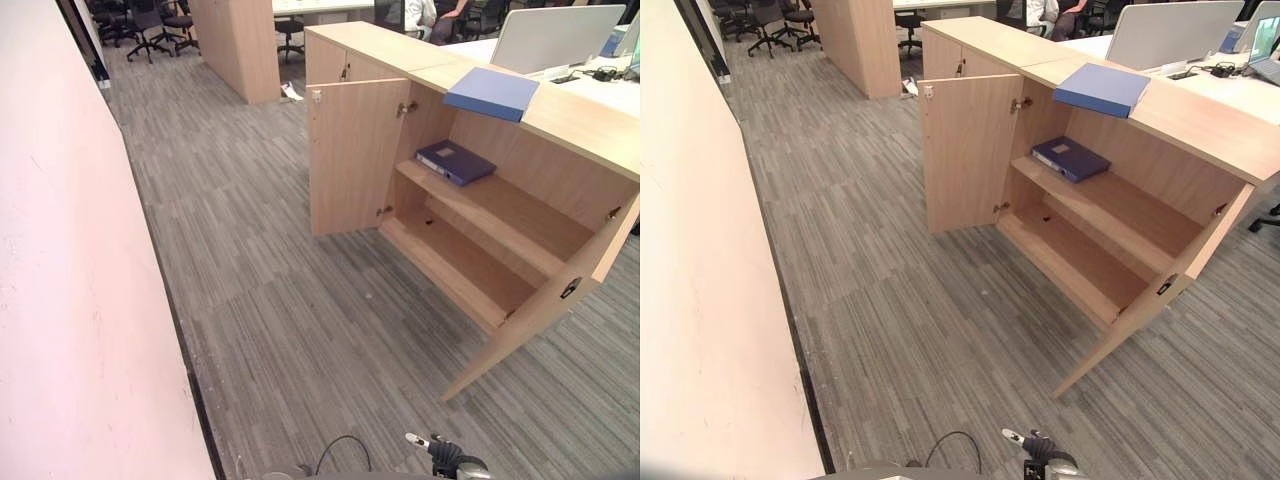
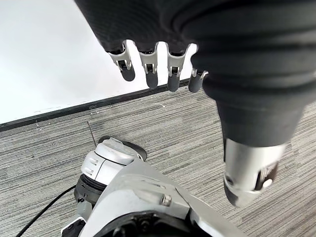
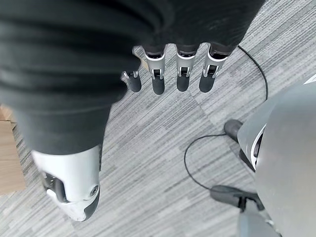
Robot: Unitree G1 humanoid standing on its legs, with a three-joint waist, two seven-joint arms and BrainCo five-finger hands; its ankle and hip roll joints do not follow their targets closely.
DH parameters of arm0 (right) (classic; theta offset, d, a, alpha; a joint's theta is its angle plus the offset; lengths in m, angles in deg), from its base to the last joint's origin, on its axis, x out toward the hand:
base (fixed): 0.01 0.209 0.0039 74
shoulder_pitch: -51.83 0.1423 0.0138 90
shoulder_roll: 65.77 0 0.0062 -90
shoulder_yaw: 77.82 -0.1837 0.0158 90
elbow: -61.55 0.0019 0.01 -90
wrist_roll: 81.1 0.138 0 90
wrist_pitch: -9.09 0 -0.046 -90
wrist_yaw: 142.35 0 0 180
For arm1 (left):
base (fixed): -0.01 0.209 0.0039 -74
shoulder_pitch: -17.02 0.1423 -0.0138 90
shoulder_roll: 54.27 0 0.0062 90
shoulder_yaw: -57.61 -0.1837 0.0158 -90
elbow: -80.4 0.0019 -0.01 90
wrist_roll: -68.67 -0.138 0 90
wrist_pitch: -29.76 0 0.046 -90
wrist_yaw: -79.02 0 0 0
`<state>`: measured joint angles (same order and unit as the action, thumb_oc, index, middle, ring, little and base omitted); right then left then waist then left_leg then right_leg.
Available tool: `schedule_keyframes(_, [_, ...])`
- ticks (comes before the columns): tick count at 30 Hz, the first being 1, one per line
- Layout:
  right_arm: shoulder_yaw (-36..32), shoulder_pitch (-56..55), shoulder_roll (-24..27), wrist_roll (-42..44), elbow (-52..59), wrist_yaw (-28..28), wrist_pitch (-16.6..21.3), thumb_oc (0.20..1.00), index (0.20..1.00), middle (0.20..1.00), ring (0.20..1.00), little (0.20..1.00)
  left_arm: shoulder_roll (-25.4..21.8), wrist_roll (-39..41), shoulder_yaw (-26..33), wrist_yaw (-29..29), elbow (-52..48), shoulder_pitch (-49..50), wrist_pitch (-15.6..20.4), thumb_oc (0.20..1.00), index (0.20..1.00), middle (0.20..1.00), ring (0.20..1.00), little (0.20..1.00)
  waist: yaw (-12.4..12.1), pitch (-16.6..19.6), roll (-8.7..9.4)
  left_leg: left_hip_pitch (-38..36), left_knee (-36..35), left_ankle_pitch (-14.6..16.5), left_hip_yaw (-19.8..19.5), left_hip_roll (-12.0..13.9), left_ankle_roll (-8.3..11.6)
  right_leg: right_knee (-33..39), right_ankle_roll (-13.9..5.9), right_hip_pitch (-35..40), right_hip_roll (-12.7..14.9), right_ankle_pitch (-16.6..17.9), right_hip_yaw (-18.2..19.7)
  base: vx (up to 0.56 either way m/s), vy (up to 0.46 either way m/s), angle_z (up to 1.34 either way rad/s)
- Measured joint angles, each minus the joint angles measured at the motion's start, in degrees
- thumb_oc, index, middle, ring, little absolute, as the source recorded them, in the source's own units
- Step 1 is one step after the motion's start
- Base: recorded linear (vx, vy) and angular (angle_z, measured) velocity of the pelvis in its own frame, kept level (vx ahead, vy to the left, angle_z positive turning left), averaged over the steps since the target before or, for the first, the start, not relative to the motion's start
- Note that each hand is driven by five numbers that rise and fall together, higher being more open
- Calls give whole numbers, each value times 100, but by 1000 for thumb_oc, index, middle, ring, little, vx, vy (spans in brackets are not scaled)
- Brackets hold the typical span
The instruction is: Put the empty folder in the office cabinet
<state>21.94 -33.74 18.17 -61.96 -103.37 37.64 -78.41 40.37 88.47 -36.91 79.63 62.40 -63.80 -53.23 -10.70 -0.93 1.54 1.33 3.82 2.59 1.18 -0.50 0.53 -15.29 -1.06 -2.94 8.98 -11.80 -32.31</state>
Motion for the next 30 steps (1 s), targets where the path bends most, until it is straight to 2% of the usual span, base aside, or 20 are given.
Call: schedule_keyframes(30, [-46,-54,1,1,-2,17,-1,1000,1000,1000,1000,1000,-11,8,16,213,-22,6,58,1000,1000,1000,1000,1000,-86,44,68,-14,1,-1,-36,-23,0,3,-15,44,17,-6,-46,-2,3,0])
